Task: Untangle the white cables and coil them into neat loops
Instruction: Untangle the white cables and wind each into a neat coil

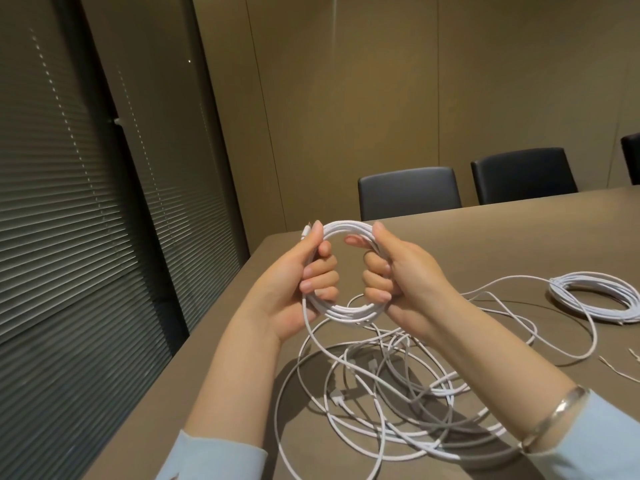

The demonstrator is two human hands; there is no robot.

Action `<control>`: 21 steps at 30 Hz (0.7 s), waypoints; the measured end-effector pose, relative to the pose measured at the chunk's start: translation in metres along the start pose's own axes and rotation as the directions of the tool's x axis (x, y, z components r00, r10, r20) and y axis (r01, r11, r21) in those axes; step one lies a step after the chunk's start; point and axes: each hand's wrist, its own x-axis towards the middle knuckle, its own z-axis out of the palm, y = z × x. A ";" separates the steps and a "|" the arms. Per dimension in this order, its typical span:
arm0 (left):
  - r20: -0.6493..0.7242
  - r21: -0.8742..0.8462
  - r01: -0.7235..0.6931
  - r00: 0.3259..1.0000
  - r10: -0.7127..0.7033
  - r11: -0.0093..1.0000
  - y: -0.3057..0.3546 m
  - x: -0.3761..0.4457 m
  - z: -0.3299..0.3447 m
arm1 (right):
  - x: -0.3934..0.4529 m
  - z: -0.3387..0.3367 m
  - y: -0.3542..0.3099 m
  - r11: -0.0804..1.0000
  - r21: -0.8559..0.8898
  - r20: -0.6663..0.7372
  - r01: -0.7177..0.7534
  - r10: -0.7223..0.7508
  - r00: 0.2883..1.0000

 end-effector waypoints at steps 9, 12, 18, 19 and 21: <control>0.116 -0.069 0.069 0.991 -0.061 0.995 0.001 -0.004 -0.001 | 0.003 -0.006 -0.003 0.998 0.007 -0.036 -0.062 0.062 0.997; 0.061 -0.078 0.030 0.998 -0.025 0.996 0.004 -0.003 -0.002 | 0.001 -0.003 -0.001 0.996 0.065 0.023 -0.058 0.056 0.998; -0.133 -0.167 -0.207 0.973 0.186 0.964 0.013 0.000 -0.017 | -0.002 -0.008 0.008 0.843 -0.532 0.268 -0.079 0.256 0.929; -0.153 -0.182 -0.236 0.966 0.209 0.955 0.015 0.000 -0.019 | -0.003 -0.009 0.010 0.770 -0.632 0.300 -0.091 0.351 0.887; -0.171 -0.207 -0.280 0.954 0.247 0.937 0.018 -0.001 -0.022 | -0.006 -0.014 0.015 0.620 -0.780 0.325 -0.091 0.524 0.787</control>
